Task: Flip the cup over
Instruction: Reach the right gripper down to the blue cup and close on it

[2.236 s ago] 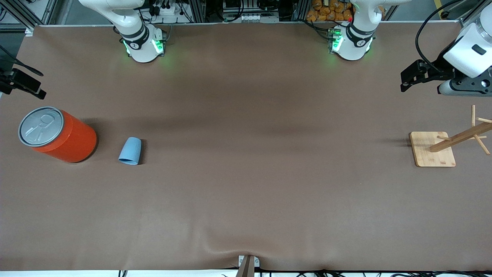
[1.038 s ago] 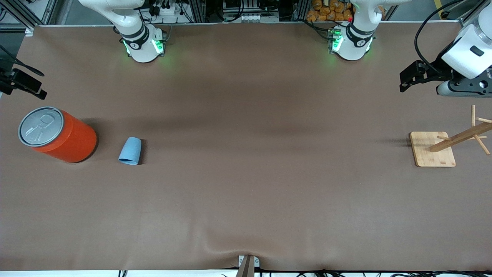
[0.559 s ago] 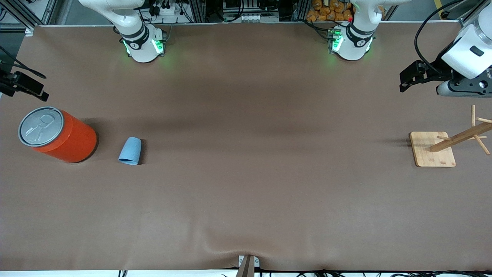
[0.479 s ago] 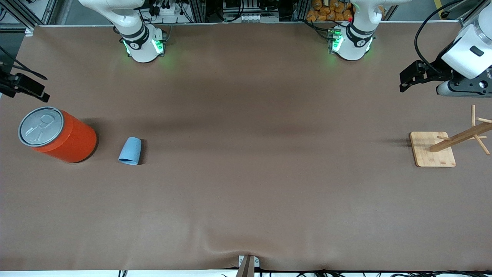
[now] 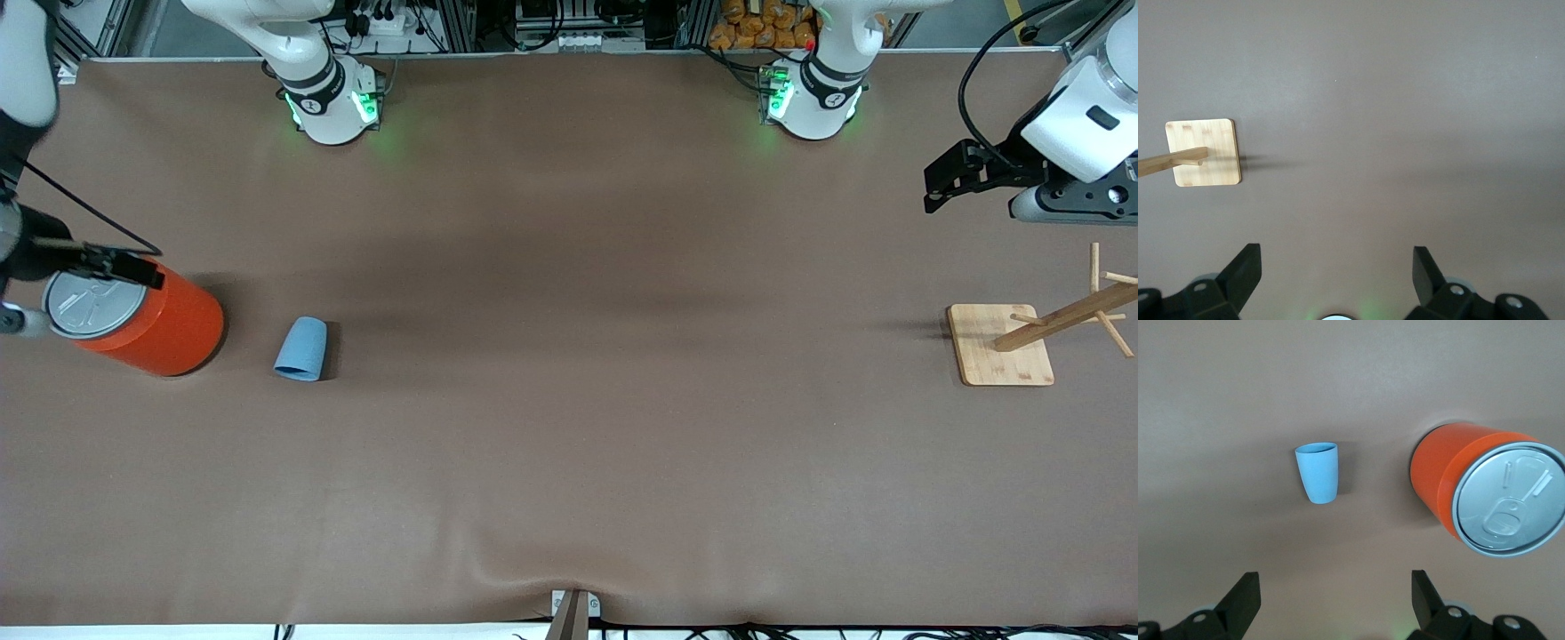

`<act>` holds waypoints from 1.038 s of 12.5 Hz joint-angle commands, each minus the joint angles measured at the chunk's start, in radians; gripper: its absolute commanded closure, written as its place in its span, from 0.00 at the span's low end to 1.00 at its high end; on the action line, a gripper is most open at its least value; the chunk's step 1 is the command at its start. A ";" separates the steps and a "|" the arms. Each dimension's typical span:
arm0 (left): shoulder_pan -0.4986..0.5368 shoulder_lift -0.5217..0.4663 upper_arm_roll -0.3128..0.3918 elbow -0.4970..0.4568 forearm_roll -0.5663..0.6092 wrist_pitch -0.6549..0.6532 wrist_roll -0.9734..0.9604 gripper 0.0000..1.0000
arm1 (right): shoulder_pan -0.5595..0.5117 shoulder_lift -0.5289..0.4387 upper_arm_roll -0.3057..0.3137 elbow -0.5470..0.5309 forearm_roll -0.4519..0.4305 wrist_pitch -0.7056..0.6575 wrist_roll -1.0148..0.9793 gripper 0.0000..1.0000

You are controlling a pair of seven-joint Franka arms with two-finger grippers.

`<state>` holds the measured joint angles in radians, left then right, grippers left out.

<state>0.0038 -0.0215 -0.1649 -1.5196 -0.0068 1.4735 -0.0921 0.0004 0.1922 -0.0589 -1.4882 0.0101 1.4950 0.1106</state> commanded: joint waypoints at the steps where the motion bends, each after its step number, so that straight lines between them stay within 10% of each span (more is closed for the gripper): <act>1: -0.001 -0.005 -0.008 0.010 0.008 -0.015 -0.025 0.00 | -0.003 0.055 0.001 0.025 -0.006 -0.001 -0.009 0.00; 5: 0.004 -0.005 -0.018 0.012 0.008 -0.015 -0.025 0.00 | 0.009 0.131 0.002 0.003 0.008 0.082 -0.003 0.00; 13: 0.010 0.009 -0.016 0.006 0.007 -0.015 -0.025 0.00 | 0.044 0.145 0.014 -0.372 0.027 0.546 0.018 0.00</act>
<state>0.0057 -0.0182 -0.1734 -1.5219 -0.0068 1.4710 -0.0993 0.0327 0.3650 -0.0532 -1.7710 0.0226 1.9710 0.1162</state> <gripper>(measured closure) 0.000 0.000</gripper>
